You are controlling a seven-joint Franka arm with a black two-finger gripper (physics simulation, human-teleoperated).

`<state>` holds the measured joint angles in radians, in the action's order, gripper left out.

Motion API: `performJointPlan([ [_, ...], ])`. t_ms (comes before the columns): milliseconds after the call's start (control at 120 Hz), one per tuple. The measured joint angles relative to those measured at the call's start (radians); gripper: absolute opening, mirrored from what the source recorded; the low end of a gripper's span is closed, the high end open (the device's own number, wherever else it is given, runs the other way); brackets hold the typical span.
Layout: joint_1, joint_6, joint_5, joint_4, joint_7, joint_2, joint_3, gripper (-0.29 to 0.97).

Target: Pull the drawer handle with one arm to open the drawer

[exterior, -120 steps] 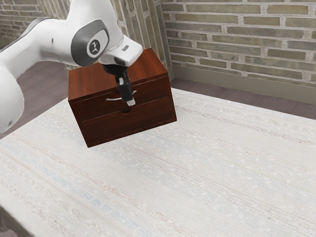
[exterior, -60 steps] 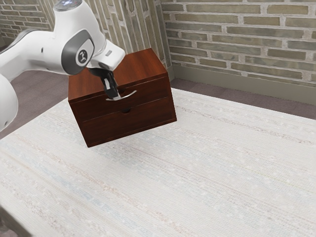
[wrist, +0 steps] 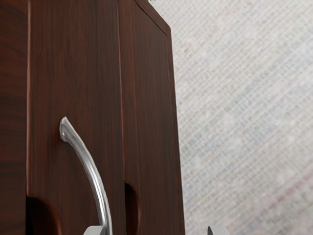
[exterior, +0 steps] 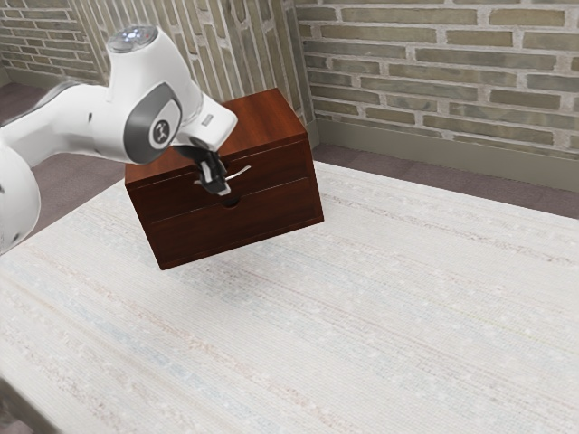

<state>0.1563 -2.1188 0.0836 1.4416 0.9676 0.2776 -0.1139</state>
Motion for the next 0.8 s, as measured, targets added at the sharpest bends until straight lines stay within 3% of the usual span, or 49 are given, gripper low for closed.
performJointPlan([
  [800,-0.004,-0.089,-0.014,0.023,-0.027,0.028,-0.034,0.08],
])
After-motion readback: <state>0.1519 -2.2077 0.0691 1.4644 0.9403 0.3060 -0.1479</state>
